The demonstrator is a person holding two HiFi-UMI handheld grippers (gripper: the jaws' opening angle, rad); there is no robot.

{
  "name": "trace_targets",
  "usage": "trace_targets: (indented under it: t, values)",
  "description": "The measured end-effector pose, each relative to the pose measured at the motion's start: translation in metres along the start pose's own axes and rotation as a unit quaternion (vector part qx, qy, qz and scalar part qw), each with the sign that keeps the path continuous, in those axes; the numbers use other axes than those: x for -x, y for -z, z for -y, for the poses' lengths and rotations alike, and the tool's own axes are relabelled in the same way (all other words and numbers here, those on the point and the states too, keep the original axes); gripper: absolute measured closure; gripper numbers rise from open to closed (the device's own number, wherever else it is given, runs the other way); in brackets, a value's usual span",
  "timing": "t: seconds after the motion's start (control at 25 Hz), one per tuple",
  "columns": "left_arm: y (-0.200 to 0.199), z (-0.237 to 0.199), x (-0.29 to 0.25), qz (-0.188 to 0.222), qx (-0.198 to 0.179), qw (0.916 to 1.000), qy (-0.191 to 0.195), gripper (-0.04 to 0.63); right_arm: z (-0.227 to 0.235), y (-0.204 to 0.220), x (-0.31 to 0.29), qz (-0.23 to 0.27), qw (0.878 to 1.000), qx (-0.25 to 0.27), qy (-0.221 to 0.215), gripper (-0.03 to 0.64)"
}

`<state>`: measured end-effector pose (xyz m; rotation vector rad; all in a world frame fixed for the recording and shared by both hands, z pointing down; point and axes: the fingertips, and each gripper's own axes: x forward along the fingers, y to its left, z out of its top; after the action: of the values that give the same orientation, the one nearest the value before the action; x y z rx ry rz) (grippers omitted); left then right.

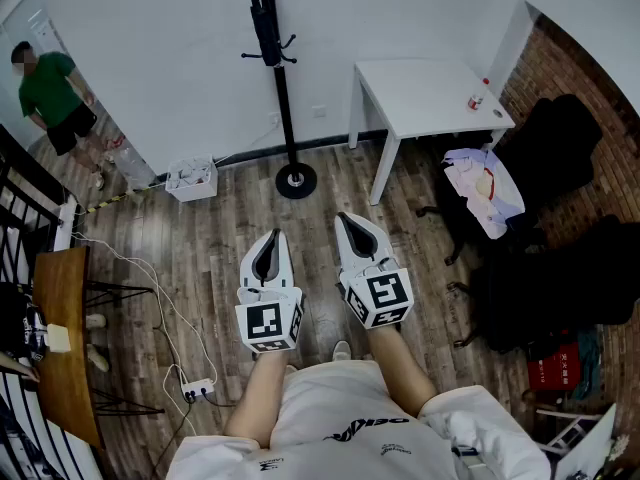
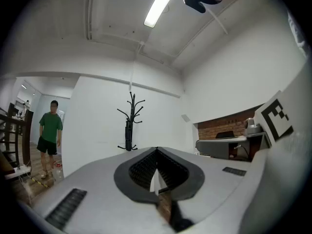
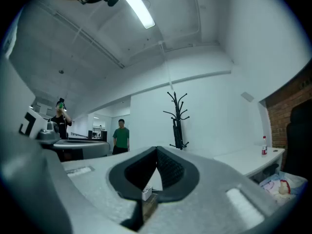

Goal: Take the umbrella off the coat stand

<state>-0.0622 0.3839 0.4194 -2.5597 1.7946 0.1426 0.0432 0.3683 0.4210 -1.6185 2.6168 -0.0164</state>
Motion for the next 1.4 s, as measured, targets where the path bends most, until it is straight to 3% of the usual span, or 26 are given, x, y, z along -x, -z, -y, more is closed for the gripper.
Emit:
trace_targets:
  t: [0.44, 0.8, 1.08, 1.4]
  values:
    - [0.025, 0.030, -0.035, -0.011, 0.001, 0.9998, -0.018, 0.597, 0.049, 0.008, -0.002, 0.009, 1.000, 0.000, -0.007, 0.620]
    - [0.052, 0.016, -0.074, -0.027, 0.020, 0.9990, -0.031, 0.597, 0.072, 0.024, -0.039, 0.002, 1.000, 0.000, -0.006, 0.620]
    - [0.065, -0.027, -0.162, -0.025, 0.030, 0.9988, -0.028, 0.597, 0.104, 0.031, -0.124, 0.001, 1.000, 0.007, 0.001, 0.620]
    - [0.046, -0.094, -0.293, -0.021, 0.032, 0.9991, -0.020, 0.597, 0.143, 0.013, -0.264, 0.001, 1.000, 0.013, 0.003, 0.624]
